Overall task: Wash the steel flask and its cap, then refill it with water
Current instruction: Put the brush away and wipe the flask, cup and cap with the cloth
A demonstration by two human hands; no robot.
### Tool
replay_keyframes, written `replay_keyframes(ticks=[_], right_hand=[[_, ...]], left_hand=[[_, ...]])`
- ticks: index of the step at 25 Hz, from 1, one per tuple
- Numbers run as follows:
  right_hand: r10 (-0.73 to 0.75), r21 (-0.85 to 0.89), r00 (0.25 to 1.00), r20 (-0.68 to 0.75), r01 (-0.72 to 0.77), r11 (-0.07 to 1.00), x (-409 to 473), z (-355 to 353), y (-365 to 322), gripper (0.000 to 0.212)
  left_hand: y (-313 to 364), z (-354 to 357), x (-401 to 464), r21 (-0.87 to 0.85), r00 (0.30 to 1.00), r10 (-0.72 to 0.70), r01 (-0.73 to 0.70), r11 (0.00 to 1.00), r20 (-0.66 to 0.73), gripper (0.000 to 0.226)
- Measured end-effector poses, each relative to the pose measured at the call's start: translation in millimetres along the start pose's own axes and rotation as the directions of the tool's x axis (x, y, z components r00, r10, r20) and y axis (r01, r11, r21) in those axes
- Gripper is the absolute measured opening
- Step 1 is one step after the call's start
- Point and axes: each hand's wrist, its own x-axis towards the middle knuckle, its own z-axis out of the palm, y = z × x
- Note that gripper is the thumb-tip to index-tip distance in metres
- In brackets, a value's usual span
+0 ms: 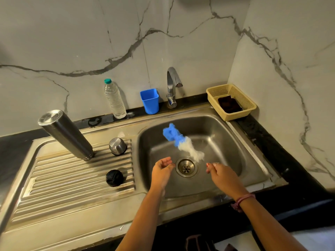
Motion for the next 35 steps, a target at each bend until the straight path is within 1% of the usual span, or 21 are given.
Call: replay_keyframes(ticks=[2,4,6,7,9,11,13,15,17,19,21,23,25,27,28,29,30,31,32,34,35], right_hand=[[-0.052,0.211,0.998,0.040,0.042,0.977,-4.8,-1.4,-5.5,0.033],[-0.105,0.283,0.991,0.082,0.078,0.956,-11.5,-1.9,-13.2,0.030],[-0.140,0.320,0.984,0.114,0.098,0.942,-14.0,1.3,-15.4,0.027],[-0.148,0.338,0.982,0.120,0.100,0.936,-13.6,3.9,-13.6,0.026],[-0.163,0.359,0.981,0.106,0.115,0.926,-12.3,6.8,-9.4,0.022],[-0.153,0.344,0.988,0.013,0.139,0.929,-9.5,3.4,-3.2,0.013],[-0.118,0.333,0.984,-0.134,0.157,0.930,-6.6,-3.4,4.3,0.017],[-0.089,0.339,0.973,-0.215,0.160,0.927,-3.5,-9.6,11.7,0.018],[-0.108,0.339,0.975,-0.194,0.169,0.925,-2.5,-12.6,14.7,0.023],[-0.186,0.292,0.974,-0.130,0.217,0.932,-4.0,-11.9,10.8,0.034],[-0.272,0.169,0.957,-0.100,0.286,0.943,-5.0,-8.7,0.5,0.037],[-0.320,0.019,0.937,-0.141,0.326,0.945,-1.6,-7.2,-10.5,0.034],[-0.335,-0.092,0.913,-0.234,0.322,0.942,1.2,-12.0,-18.3,0.029],[-0.343,-0.155,0.851,-0.398,0.306,0.939,2.7,-19.6,-21.5,0.023],[-0.335,-0.143,0.810,-0.481,0.305,0.942,1.3,-23.3,-22.1,0.021],[-0.322,-0.093,0.778,-0.539,0.325,0.941,0.1,-25.9,-20.1,0.020],[-0.316,-0.039,0.762,-0.565,0.358,0.933,-0.1,-27.1,-16.1,0.019],[-0.313,-0.019,0.769,-0.557,0.365,0.931,2.5,-27.0,-10.6,0.020],[-0.309,-0.055,0.811,-0.497,0.326,0.944,6.5,-24.8,-2.9,0.022],[-0.238,-0.263,0.937,-0.254,0.170,0.950,13.3,-16.3,14.3,0.031],[-0.170,-0.351,0.972,-0.163,0.104,0.931,14.9,-12.0,21.2,0.035]], left_hand=[[5.5,7.4,-4.4,-0.101,0.995,-0.026,0.036,0.994,0.092,0.033],[13.9,14.4,-8.0,-0.266,0.979,0.015,0.041,0.963,0.203,0.038],[25.2,18.5,-12.4,-0.391,0.976,0.065,0.023,0.920,0.209,0.025],[29.6,19.7,-13.6,-0.425,0.978,0.076,0.014,0.905,0.195,0.019],[34.7,19.8,-12.3,-0.447,0.980,0.082,0.007,0.894,0.179,0.014],[37.4,18.8,-9.6,-0.456,0.985,0.080,-0.002,0.890,0.152,0.014],[41.7,17.0,-5.9,-0.465,0.991,0.085,-0.029,0.885,0.101,0.020],[48.4,14.0,-3.2,-0.474,0.992,0.110,-0.066,0.878,0.066,0.025],[57.3,11.6,-1.4,-0.480,0.991,0.125,-0.085,0.873,0.051,0.024],[66.2,10.7,-0.2,-0.489,0.992,0.122,-0.087,0.868,0.041,0.020],[72.0,13.0,-0.4,-0.492,0.993,0.115,-0.079,0.867,0.042,0.019],[74.3,17.1,-2.3,-0.500,0.992,0.110,-0.061,0.864,0.067,0.025],[76.5,18.0,-5.8,-0.520,0.983,0.131,-0.044,0.853,0.132,0.032],[75.8,11.1,-7.6,-0.483,0.964,0.171,-0.053,0.874,0.205,0.036],[72.6,5.7,-7.4,-0.420,0.960,0.179,-0.076,0.904,0.214,0.035],[67.7,0.1,-6.7,-0.349,0.965,0.174,-0.097,0.932,0.195,0.033],[61.5,-5.2,-5.0,-0.293,0.976,0.155,-0.105,0.950,0.152,0.031],[54.2,-9.9,-2.0,-0.258,0.987,0.126,-0.098,0.961,0.095,0.029],[46.4,-14.1,1.7,-0.237,0.995,0.096,-0.084,0.968,0.041,0.027],[35.5,-19.5,7.4,-0.219,0.999,0.046,-0.050,0.974,-0.023,0.020],[32.8,-20.5,9.5,-0.221,0.999,0.024,-0.029,0.975,-0.023,0.017]])
